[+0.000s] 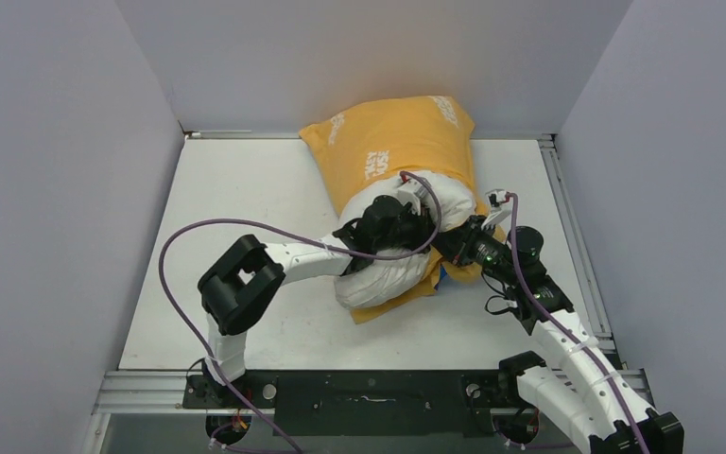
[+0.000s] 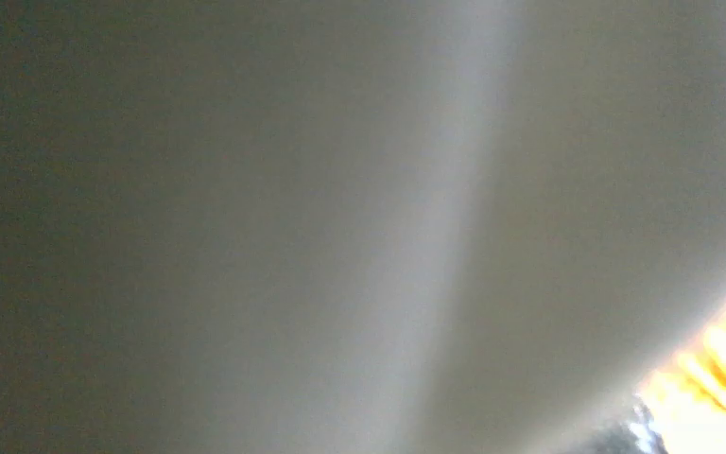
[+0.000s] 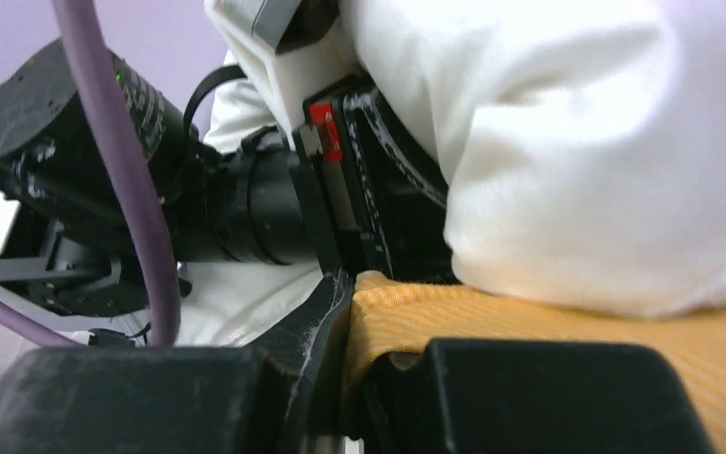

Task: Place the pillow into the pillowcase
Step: Stuff the pillow into the pillowcase.

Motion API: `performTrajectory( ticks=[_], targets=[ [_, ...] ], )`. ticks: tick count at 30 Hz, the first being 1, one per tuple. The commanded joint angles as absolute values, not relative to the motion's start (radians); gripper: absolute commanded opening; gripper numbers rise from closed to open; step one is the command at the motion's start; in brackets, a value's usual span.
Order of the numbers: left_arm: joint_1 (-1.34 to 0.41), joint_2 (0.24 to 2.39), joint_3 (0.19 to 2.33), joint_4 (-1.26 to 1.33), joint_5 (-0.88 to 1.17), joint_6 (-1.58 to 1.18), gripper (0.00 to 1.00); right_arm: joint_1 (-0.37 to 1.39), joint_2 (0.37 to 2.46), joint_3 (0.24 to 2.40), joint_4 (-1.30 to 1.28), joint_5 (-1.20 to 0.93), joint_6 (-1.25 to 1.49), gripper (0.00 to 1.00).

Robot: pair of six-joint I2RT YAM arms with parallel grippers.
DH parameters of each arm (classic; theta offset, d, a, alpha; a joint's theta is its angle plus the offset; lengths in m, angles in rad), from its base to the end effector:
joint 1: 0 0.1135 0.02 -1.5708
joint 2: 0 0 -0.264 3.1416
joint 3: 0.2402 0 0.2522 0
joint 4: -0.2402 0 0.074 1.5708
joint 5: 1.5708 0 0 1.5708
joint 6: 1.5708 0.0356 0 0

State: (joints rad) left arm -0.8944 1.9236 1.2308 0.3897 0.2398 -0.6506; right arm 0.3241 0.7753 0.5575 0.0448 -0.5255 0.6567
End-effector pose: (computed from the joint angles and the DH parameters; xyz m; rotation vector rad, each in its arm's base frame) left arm 0.2699 -0.3497 0.2185 0.4333 2.0307 -1.2395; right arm 0.1714 0.0764 0.2859 -0.1047 1.8674 1.1549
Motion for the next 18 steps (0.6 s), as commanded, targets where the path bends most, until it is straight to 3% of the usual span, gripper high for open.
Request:
performTrajectory(
  ticks=[1, 6, 8, 10, 18],
  targets=[
    [-0.987, 2.070, 1.131, 0.266, 0.309, -0.635, 0.00, 0.354, 0.712, 0.785, 0.593, -0.777, 0.739, 0.05],
    [-0.991, 1.818, 0.941, 0.365, 0.315, -0.587, 0.04, 0.354, 0.664, 0.791, 0.266, -0.621, 0.513, 0.05],
    [-0.997, 1.717, 0.915, 0.283, 0.314, -0.550, 0.19, 0.353, 0.651, 0.762, 0.177, -0.525, 0.471, 0.05],
    [-1.011, 1.591, 0.942, 0.096, 0.257, -0.513, 0.42, 0.353, 0.653, 0.724, 0.142, -0.461, 0.458, 0.05],
    [-1.012, 1.248, 1.044, -0.594, -0.113, -0.486, 0.68, 0.351, 0.700, 0.628, 0.171, -0.451, 0.472, 0.05]
  ],
)
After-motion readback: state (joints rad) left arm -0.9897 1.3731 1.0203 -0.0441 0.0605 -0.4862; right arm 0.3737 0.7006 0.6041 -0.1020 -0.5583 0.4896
